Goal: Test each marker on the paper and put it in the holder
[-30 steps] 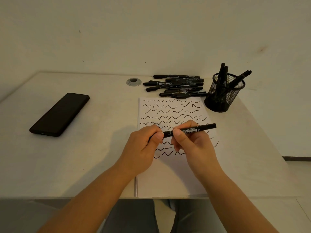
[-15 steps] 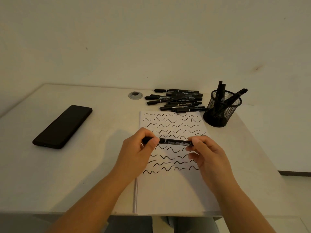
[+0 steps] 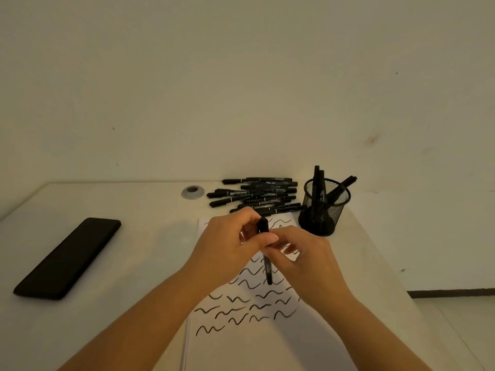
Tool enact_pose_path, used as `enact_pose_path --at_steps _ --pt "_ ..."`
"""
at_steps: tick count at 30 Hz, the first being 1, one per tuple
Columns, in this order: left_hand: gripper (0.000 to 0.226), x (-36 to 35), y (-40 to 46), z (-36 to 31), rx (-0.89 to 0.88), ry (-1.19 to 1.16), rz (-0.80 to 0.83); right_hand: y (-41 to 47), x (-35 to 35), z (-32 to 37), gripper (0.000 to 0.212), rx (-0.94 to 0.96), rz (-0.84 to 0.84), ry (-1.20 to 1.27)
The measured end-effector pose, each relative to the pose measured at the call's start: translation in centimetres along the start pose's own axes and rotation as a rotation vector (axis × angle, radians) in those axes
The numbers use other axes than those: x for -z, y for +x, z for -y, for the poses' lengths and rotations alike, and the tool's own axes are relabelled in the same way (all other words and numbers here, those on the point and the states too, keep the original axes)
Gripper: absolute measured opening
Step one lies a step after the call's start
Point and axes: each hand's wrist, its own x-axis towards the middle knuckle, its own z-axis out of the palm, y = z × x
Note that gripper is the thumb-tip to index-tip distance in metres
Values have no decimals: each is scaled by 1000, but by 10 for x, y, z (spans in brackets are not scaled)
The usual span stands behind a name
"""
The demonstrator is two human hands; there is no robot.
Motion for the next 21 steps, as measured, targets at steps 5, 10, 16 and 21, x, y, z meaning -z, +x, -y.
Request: enact_pose_path --at_steps 5,10,16,21 --pt "1 -2 33 1 -10 -14 16 20 20 -9 23 -65 -104 58" --pt "13 -11 104 45 190 264 123 52 67 -34 23 -179 -393 206" --pt "23 -12 164 114 282 517 205 69 101 -58 33 -183 -672 267" --pt "28 -22 182 143 293 627 278 64 93 -79 48 -182 -607 166"
